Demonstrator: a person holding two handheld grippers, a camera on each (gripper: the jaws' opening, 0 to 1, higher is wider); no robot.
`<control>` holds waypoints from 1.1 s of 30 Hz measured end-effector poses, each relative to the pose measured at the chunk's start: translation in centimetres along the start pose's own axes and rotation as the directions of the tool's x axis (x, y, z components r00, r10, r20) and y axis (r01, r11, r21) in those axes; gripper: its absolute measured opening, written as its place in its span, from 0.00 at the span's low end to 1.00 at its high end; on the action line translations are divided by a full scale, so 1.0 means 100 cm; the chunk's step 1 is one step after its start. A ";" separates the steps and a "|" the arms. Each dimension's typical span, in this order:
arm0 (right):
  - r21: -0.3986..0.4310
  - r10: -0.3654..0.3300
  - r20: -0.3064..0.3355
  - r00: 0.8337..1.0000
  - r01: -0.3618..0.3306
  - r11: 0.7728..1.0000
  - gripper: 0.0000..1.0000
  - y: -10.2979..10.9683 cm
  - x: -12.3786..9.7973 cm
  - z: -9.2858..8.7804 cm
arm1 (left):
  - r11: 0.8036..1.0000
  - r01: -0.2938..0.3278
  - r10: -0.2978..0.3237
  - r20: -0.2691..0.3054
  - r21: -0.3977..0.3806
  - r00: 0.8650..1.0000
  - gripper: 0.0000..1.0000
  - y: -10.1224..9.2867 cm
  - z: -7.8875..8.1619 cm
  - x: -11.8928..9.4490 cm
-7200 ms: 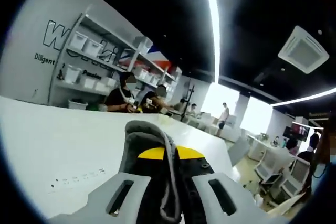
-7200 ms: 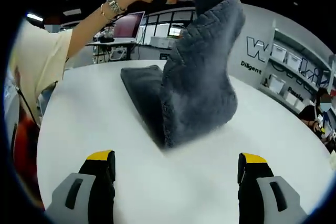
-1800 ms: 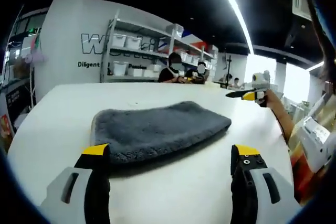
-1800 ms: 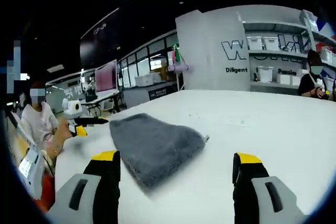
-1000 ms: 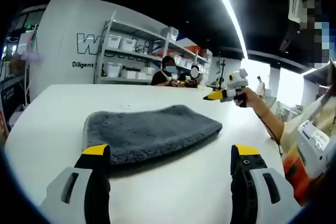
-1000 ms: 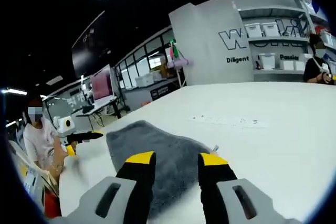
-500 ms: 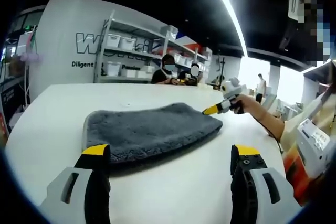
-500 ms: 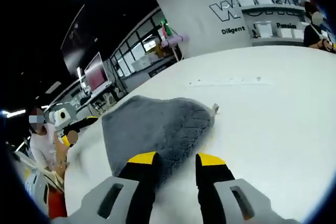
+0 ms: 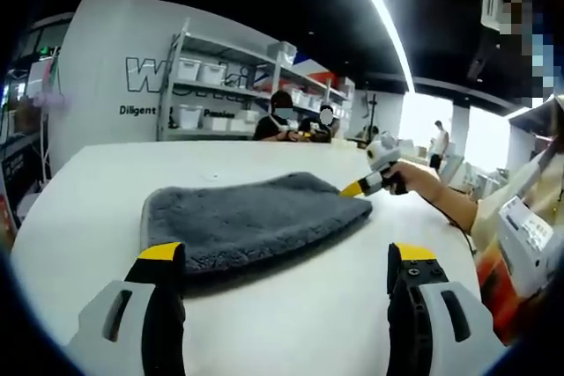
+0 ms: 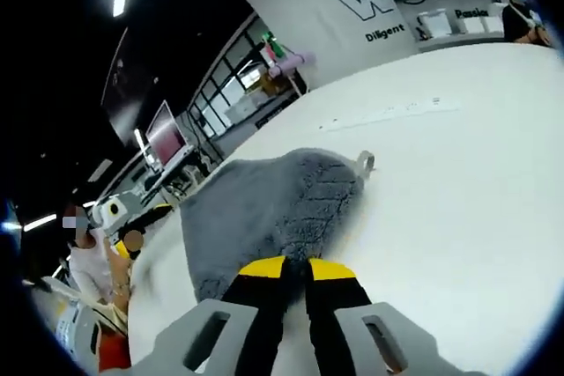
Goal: Fold the towel on the table until its edges align and the towel forms a compact rectangular stack.
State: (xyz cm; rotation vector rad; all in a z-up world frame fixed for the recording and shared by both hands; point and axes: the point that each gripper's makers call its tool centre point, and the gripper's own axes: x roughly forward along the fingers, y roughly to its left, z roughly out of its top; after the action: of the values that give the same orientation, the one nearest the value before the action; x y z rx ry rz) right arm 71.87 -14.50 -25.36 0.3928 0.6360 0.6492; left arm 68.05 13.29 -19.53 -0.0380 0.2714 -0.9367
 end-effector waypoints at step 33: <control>-0.029 -0.156 0.079 0.985 0.159 0.987 0.02 -0.072 -0.071 0.021 | 1.000 0.001 -0.001 -0.031 -0.006 1.000 0.93 0.004 -0.007 0.001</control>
State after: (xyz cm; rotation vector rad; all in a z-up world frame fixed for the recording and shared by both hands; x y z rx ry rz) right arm 71.95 -24.78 -24.60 0.3290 0.5751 0.4913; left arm 68.28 13.51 -20.29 -0.0297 0.3029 -0.9377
